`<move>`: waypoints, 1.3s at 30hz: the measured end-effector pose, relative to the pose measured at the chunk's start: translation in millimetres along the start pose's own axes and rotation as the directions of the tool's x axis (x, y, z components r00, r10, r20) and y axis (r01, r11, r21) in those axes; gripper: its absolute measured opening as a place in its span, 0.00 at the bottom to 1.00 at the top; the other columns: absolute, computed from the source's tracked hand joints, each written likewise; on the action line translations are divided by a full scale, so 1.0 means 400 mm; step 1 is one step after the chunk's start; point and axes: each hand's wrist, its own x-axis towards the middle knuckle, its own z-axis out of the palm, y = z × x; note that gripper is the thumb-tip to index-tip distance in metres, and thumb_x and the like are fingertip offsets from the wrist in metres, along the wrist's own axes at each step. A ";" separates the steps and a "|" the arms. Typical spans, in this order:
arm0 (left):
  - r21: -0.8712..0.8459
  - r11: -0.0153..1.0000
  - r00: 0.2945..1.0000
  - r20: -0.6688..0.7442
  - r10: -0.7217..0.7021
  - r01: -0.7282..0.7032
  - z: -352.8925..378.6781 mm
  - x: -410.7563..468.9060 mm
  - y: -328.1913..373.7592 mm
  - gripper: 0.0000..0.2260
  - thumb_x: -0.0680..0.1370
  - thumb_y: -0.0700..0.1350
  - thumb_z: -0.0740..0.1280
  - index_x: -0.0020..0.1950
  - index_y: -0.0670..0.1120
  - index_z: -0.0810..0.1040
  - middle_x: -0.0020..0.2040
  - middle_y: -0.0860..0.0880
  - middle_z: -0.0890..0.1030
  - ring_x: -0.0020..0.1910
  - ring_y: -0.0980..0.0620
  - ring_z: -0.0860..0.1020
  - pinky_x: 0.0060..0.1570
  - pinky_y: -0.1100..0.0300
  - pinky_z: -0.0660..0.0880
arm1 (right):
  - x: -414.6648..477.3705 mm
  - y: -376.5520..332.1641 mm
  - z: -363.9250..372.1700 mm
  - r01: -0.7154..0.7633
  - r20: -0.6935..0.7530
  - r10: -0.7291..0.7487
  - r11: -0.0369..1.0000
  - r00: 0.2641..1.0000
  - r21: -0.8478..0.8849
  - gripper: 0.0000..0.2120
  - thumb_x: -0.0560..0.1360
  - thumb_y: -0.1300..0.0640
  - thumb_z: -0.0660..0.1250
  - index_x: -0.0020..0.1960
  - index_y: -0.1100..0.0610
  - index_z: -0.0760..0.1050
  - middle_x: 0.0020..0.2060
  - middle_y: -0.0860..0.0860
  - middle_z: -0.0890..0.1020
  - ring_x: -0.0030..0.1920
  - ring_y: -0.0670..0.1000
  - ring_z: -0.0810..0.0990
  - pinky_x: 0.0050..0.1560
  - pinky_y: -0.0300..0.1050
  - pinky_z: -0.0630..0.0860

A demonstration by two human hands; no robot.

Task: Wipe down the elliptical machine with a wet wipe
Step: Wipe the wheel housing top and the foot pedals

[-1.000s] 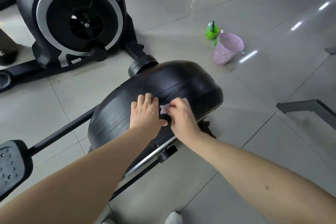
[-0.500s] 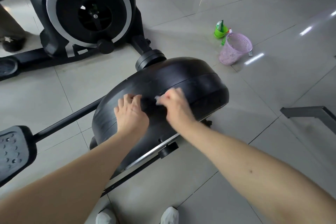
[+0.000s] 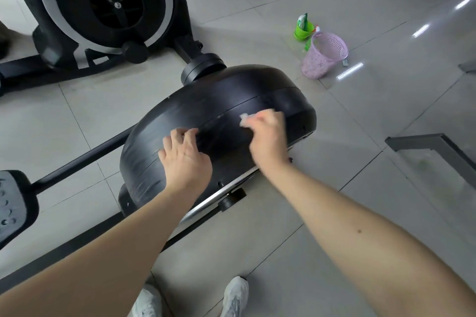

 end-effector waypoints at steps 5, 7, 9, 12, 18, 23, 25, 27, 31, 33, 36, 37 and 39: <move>-0.001 0.998 0.998 -0.012 0.060 -0.060 0.018 -0.025 -0.004 0.28 0.74 0.36 0.63 0.74 0.49 0.69 0.70 0.48 0.67 0.66 0.44 0.62 0.65 0.51 0.57 | 0.023 0.118 -0.009 -0.470 -0.258 0.481 0.876 0.838 0.110 0.15 0.73 0.72 0.64 0.52 0.62 0.86 0.49 0.59 0.78 0.49 0.62 0.77 0.53 0.54 0.78; 0.007 0.998 0.998 -0.008 0.066 -0.066 0.024 -0.028 -0.006 0.28 0.74 0.37 0.63 0.74 0.48 0.69 0.70 0.48 0.66 0.66 0.45 0.61 0.64 0.51 0.57 | -0.020 0.042 0.003 -0.423 -0.306 0.446 0.895 0.841 0.141 0.15 0.73 0.73 0.65 0.52 0.61 0.85 0.49 0.58 0.78 0.49 0.58 0.74 0.51 0.43 0.73; 0.005 0.998 0.998 -0.009 0.060 -0.060 0.032 -0.032 -0.008 0.28 0.74 0.36 0.63 0.74 0.48 0.68 0.70 0.48 0.66 0.66 0.45 0.61 0.65 0.50 0.58 | -0.104 -0.040 0.008 -0.313 -0.223 0.338 0.939 0.914 0.143 0.16 0.75 0.74 0.66 0.56 0.59 0.84 0.51 0.54 0.77 0.50 0.54 0.73 0.51 0.37 0.72; -0.010 0.999 0.998 -0.022 0.052 -0.052 0.037 -0.030 -0.004 0.28 0.73 0.36 0.63 0.74 0.48 0.69 0.70 0.48 0.66 0.65 0.45 0.61 0.64 0.49 0.58 | -0.189 -0.069 -0.028 -0.207 0.018 0.207 0.962 0.978 0.176 0.13 0.76 0.70 0.70 0.58 0.59 0.83 0.51 0.48 0.75 0.52 0.51 0.75 0.52 0.32 0.74; -0.012 0.999 0.998 -0.037 0.049 -0.050 0.028 -0.031 -0.014 0.27 0.73 0.37 0.63 0.73 0.48 0.69 0.69 0.48 0.67 0.66 0.45 0.62 0.65 0.49 0.59 | -0.055 0.039 -0.066 -0.497 -0.170 0.518 0.855 0.839 0.152 0.08 0.75 0.68 0.70 0.51 0.60 0.85 0.46 0.52 0.80 0.48 0.57 0.78 0.51 0.43 0.74; -0.019 1.000 0.999 -0.043 0.024 -0.025 0.023 -0.053 -0.063 0.27 0.72 0.36 0.63 0.72 0.49 0.70 0.69 0.48 0.67 0.66 0.45 0.62 0.64 0.50 0.59 | -0.268 -0.169 0.027 -0.239 0.060 0.231 0.943 0.971 0.232 0.15 0.71 0.75 0.67 0.48 0.58 0.83 0.46 0.51 0.80 0.49 0.54 0.76 0.51 0.43 0.75; -0.011 1.000 0.999 -0.039 0.022 -0.022 0.022 -0.061 -0.083 0.27 0.72 0.36 0.63 0.71 0.50 0.71 0.69 0.49 0.68 0.66 0.46 0.62 0.64 0.50 0.60 | -0.332 -0.189 0.052 -0.158 0.135 0.126 0.952 0.983 0.264 0.21 0.70 0.77 0.66 0.49 0.54 0.84 0.45 0.48 0.81 0.49 0.53 0.74 0.50 0.44 0.77; -0.012 1.000 0.999 -0.042 0.007 -0.008 0.013 -0.061 -0.102 0.27 0.72 0.36 0.64 0.70 0.51 0.71 0.69 0.49 0.68 0.66 0.45 0.63 0.64 0.49 0.60 | -0.318 -0.166 0.047 -0.085 0.169 0.043 0.966 0.985 0.245 0.22 0.71 0.76 0.65 0.49 0.52 0.85 0.45 0.46 0.82 0.48 0.53 0.74 0.51 0.39 0.75; -0.032 0.999 0.999 -0.033 -0.006 0.005 -0.007 -0.056 -0.129 0.25 0.73 0.37 0.64 0.70 0.51 0.72 0.69 0.49 0.68 0.67 0.45 0.63 0.65 0.47 0.61 | -0.206 -0.125 -0.030 -0.075 0.046 0.068 0.986 0.997 0.152 0.10 0.76 0.60 0.64 0.44 0.55 0.84 0.42 0.50 0.81 0.45 0.53 0.72 0.49 0.31 0.67; -0.044 0.999 0.999 -0.042 -0.027 0.025 -0.012 -0.058 -0.144 0.24 0.74 0.37 0.64 0.70 0.51 0.72 0.69 0.49 0.69 0.67 0.45 0.63 0.65 0.48 0.61 | -0.127 -0.104 -0.047 -0.182 -0.031 0.187 0.977 0.982 0.111 0.10 0.76 0.60 0.64 0.43 0.58 0.84 0.42 0.53 0.81 0.45 0.55 0.72 0.47 0.38 0.71; -0.056 0.998 0.999 -0.034 -0.042 0.040 -0.015 -0.059 -0.159 0.24 0.75 0.38 0.65 0.70 0.51 0.72 0.69 0.49 0.68 0.68 0.45 0.63 0.64 0.50 0.60 | -0.044 -0.097 -0.013 -0.250 -0.080 0.254 0.967 0.964 0.053 0.10 0.77 0.66 0.67 0.48 0.59 0.87 0.44 0.55 0.81 0.46 0.57 0.74 0.49 0.23 0.64; -0.062 0.997 0.998 -0.032 -0.046 0.044 -0.016 -0.057 -0.162 0.24 0.75 0.38 0.65 0.71 0.51 0.71 0.69 0.49 0.68 0.68 0.45 0.63 0.64 0.50 0.60 | -0.042 -0.122 0.011 -0.190 -0.086 0.193 0.981 0.977 0.044 0.10 0.78 0.65 0.67 0.49 0.59 0.87 0.43 0.54 0.81 0.45 0.57 0.74 0.49 0.22 0.62; -0.072 0.996 0.998 -0.032 -0.054 0.052 -0.019 -0.050 -0.164 0.24 0.75 0.38 0.65 0.71 0.50 0.71 0.69 0.49 0.68 0.68 0.45 0.63 0.65 0.49 0.60 | -0.083 -0.196 0.070 -0.006 -0.013 0.006 0.999 1.000 0.033 0.10 0.78 0.64 0.65 0.50 0.58 0.86 0.43 0.54 0.81 0.45 0.57 0.74 0.50 0.32 0.68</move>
